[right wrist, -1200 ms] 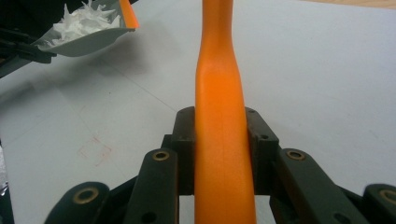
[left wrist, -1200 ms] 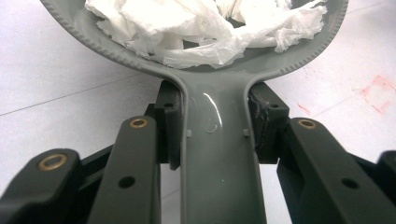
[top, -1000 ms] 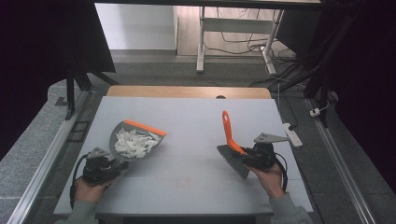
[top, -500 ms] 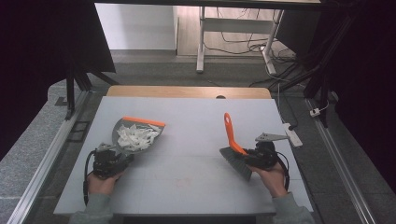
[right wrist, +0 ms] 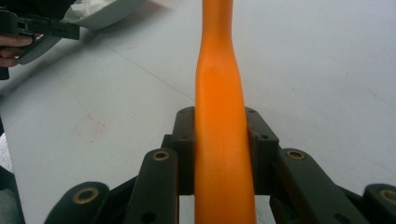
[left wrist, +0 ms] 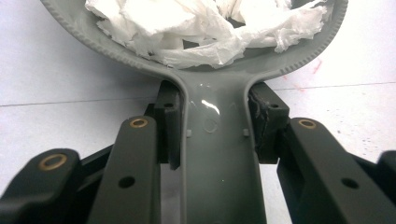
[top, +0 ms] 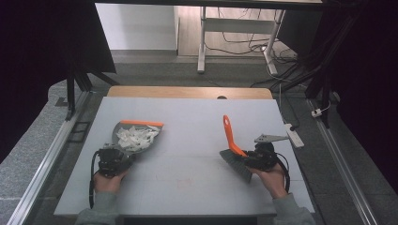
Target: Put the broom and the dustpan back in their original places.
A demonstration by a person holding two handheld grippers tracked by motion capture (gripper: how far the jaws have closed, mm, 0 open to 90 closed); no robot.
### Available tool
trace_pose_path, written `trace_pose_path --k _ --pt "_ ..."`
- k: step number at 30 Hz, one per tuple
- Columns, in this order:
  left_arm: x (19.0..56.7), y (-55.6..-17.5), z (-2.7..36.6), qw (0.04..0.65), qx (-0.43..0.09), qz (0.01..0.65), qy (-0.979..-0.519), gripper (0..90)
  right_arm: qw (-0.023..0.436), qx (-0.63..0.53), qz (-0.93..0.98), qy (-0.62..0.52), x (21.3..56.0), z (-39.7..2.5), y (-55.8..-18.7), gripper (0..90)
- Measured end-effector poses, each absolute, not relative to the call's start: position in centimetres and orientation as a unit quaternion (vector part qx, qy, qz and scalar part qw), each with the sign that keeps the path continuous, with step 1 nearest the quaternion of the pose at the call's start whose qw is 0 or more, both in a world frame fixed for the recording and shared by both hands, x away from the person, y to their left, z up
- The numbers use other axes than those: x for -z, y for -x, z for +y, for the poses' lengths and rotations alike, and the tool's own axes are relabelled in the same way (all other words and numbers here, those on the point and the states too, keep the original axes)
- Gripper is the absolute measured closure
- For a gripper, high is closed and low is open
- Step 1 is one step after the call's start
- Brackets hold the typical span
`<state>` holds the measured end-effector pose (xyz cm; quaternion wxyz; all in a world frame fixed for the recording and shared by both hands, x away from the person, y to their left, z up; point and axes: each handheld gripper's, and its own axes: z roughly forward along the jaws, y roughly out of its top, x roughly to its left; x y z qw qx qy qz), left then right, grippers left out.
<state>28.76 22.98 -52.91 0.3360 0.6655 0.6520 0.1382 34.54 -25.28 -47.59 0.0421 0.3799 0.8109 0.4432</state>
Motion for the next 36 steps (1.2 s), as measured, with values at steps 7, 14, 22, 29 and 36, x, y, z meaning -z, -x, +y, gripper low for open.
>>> trace_pose_path --k 7,14,22,29,36 --pt "53.3 -29.1 22.5 0.316 -0.146 0.659 -0.667 61.2 0.039 -0.428 0.813 -0.393 48.2 -25.3 -34.9 69.7" --pt "53.6 -29.2 22.2 0.308 -0.146 0.660 -0.670 60.7 0.046 -0.412 0.817 -0.401 48.7 -25.2 -35.4 69.7" --pt "53.4 -29.1 22.3 0.317 -0.145 0.657 -0.668 51.2 0.050 -0.405 0.812 -0.416 49.1 -25.7 -36.2 69.2" --pt "53.2 -28.8 22.3 0.318 -0.143 0.646 -0.679 31.8 0.055 -0.396 0.814 -0.421 49.4 -26.1 -36.7 68.1" --pt "52.7 -28.4 22.5 0.319 -0.159 0.638 -0.683 22.3 0.071 -0.384 0.817 -0.424 49.5 -26.4 -36.9 64.7"
